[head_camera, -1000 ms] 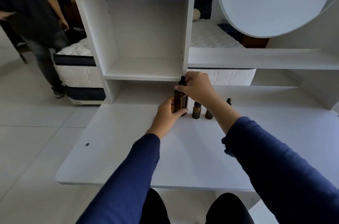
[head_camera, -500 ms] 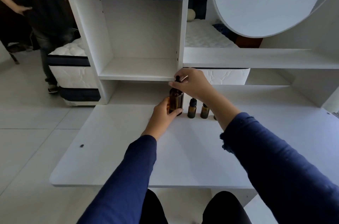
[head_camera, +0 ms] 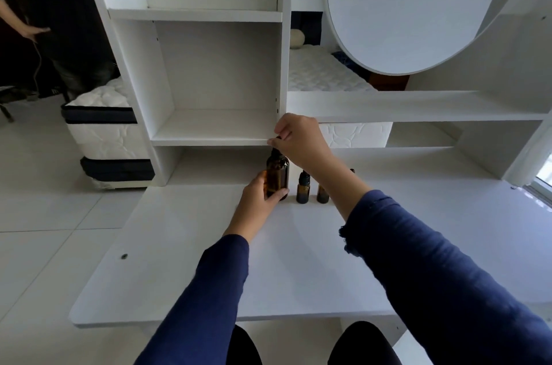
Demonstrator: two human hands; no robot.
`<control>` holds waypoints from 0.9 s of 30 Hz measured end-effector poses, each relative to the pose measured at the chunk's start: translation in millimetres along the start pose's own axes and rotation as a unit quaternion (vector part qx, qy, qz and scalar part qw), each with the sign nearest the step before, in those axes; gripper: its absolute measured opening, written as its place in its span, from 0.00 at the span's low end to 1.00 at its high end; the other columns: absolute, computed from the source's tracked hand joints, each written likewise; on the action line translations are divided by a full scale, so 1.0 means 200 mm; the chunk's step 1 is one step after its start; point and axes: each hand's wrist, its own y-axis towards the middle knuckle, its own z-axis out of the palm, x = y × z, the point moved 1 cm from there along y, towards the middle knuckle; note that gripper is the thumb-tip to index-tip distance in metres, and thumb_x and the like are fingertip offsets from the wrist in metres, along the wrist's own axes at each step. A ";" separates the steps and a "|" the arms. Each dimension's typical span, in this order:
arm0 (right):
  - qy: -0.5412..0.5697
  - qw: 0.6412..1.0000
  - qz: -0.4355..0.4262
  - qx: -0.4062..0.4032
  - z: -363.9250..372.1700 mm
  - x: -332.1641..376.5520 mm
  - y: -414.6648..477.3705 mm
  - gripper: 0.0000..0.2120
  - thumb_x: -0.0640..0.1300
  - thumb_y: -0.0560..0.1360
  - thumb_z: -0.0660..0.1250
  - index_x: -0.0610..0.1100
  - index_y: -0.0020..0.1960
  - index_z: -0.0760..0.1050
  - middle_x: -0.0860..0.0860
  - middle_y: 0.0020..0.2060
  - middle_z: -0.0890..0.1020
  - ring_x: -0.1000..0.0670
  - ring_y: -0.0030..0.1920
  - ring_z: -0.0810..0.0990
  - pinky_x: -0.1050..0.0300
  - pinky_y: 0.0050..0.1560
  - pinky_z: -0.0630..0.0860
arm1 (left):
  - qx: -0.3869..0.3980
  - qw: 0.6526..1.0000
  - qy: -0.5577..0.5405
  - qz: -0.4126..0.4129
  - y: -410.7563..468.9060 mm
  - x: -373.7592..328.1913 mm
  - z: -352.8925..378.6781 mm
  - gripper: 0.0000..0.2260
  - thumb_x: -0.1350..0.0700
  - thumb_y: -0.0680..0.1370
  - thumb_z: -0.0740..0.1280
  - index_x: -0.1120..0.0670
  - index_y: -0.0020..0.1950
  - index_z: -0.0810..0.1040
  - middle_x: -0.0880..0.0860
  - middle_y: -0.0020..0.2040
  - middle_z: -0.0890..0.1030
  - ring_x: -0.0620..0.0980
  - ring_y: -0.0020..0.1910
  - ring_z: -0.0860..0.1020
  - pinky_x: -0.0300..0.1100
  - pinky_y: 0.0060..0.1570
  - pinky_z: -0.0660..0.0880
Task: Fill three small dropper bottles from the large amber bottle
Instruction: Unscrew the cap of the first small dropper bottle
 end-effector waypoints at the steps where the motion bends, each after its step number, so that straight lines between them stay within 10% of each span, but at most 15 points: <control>1: 0.012 1.000 0.003 0.001 -0.01 0.00 0.00 0.08 0.38 0.69 0.72 0.38 0.47 0.78 0.44 0.41 0.82 0.48 0.41 0.79 0.53 0.49 0.79 | 0.000 1.000 0.001 0.000 0.00 0.00 0.00 0.17 0.50 0.74 0.71 0.53 0.60 0.73 0.52 0.54 0.81 0.49 0.52 0.79 0.44 0.54 0.76; 7: 0.080 0.996 0.001 0.034 -0.05 0.04 -0.02 0.17 0.27 0.67 0.59 0.38 0.53 0.75 0.47 0.46 0.80 0.52 0.49 0.77 0.68 0.44 0.74 | -0.002 1.000 0.011 -0.004 0.01 0.01 0.00 0.18 0.49 0.73 0.71 0.53 0.60 0.73 0.52 0.54 0.81 0.50 0.53 0.79 0.47 0.56 0.76; 12: -0.014 0.999 0.019 0.022 -0.01 0.01 0.00 0.10 0.42 0.71 0.71 0.37 0.48 0.76 0.43 0.43 0.80 0.46 0.44 0.78 0.54 0.48 0.77 | -0.002 1.000 0.020 -0.001 0.01 0.02 0.00 0.19 0.47 0.73 0.70 0.52 0.61 0.72 0.51 0.54 0.80 0.49 0.52 0.79 0.49 0.56 0.77; 19: 0.041 0.997 0.016 0.065 -0.02 0.04 -0.02 0.17 0.27 0.70 0.57 0.36 0.54 0.77 0.42 0.50 0.81 0.48 0.50 0.78 0.64 0.51 0.74 | 0.003 1.000 0.011 0.005 0.00 0.00 0.00 0.17 0.50 0.75 0.69 0.53 0.61 0.72 0.51 0.54 0.80 0.49 0.53 0.78 0.44 0.55 0.76; 27: 0.043 0.998 0.043 -0.010 0.00 0.02 0.00 0.05 0.36 0.71 0.70 0.38 0.47 0.79 0.43 0.44 0.83 0.52 0.41 0.78 0.66 0.46 0.78 | 0.004 1.000 0.029 0.009 0.00 0.02 0.00 0.18 0.48 0.74 0.69 0.51 0.61 0.72 0.52 0.56 0.79 0.49 0.55 0.78 0.50 0.57 0.76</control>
